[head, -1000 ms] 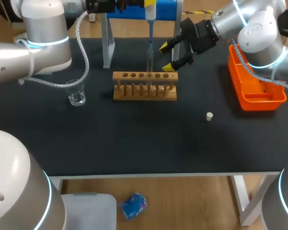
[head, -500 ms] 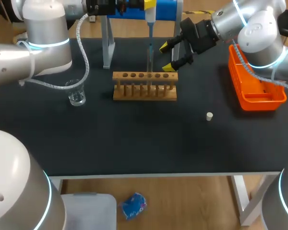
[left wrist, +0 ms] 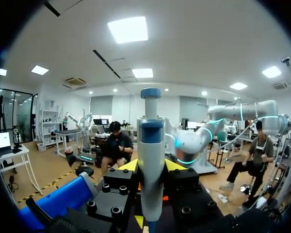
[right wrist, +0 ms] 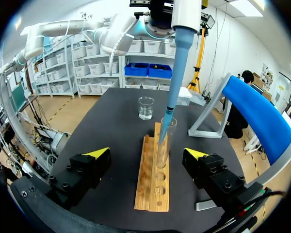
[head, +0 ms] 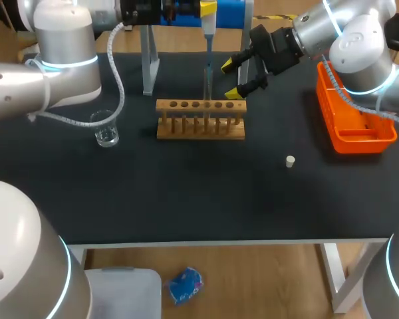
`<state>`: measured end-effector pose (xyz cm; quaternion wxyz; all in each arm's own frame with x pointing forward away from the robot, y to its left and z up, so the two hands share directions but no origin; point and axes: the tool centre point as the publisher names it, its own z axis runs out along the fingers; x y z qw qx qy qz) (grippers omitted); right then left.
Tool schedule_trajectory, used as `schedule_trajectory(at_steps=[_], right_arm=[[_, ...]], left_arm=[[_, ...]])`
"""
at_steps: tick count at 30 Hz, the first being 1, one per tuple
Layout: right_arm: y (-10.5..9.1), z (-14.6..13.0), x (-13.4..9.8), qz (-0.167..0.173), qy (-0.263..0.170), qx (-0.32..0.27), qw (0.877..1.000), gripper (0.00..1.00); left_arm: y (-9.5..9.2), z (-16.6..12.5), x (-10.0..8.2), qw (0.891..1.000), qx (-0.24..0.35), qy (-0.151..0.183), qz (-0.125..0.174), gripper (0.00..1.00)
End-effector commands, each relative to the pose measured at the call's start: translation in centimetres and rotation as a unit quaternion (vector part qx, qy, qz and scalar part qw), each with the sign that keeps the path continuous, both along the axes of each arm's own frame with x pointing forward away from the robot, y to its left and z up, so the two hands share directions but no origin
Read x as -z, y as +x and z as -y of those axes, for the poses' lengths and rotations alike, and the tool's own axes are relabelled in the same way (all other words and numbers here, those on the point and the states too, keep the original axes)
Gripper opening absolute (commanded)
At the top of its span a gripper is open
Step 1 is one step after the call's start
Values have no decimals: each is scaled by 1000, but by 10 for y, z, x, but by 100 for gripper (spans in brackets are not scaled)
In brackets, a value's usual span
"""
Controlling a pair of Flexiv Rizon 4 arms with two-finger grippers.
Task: Invert the test tube, pick up the pipette, mount the tip to pipette, aspirate from beaker and dispense into the tube, eject the tip, return the pipette, and cap with the stopper.
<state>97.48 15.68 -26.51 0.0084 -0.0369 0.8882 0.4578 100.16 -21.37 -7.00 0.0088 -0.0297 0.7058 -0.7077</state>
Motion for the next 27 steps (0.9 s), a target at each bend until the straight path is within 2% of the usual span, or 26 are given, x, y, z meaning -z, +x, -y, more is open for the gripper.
schedule_trajectory(at_steps=[1, 27], right_arm=[[1, 0, 0, -1, -1, -1, 1000, 100], [1, 0, 0, -1, -1, -1, 1000, 100]], left_arm=[[1, 1, 3, 1000, -3, -3, 1, 0], [2, 2, 11, 1000, -10, 6, 10, 0]])
